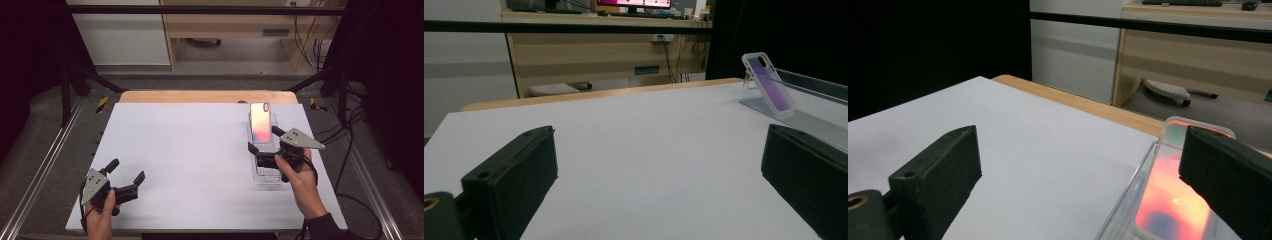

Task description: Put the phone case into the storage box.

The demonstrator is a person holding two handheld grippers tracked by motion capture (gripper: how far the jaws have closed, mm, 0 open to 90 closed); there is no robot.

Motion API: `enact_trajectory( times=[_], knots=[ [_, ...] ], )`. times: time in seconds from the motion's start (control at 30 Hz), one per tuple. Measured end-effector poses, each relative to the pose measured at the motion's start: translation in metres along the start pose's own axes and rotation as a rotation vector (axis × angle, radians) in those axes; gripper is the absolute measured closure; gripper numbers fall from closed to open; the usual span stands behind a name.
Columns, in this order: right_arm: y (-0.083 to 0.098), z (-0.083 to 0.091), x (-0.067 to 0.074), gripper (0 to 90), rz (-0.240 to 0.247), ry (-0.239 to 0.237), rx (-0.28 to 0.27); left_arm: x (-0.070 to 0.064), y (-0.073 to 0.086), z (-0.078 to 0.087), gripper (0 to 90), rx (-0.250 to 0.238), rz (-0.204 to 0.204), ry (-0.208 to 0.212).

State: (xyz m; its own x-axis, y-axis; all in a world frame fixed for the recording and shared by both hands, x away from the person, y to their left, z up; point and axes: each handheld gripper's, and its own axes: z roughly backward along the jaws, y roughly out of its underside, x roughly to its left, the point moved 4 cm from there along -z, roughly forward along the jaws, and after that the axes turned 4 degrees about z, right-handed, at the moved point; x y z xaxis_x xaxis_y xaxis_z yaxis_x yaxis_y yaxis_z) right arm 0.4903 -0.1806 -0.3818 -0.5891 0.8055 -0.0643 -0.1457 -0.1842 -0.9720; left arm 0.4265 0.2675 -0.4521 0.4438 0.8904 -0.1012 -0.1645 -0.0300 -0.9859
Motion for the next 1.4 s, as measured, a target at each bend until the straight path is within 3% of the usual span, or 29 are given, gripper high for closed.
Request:
enact_trajectory(
  times=[0.63,1.4],
  knots=[
    [0.014,0.031,-0.018,3.4,-0.022,0.056,-0.039,-0.001,0.000,0.000,1.0,0.000,-0.008,0.003],
    [0.037,0.055,-0.036,3.2,-0.030,0.115,-0.048,0.000,0.000,0.001,1.0,-0.005,-0.011,0.002]
  ],
)
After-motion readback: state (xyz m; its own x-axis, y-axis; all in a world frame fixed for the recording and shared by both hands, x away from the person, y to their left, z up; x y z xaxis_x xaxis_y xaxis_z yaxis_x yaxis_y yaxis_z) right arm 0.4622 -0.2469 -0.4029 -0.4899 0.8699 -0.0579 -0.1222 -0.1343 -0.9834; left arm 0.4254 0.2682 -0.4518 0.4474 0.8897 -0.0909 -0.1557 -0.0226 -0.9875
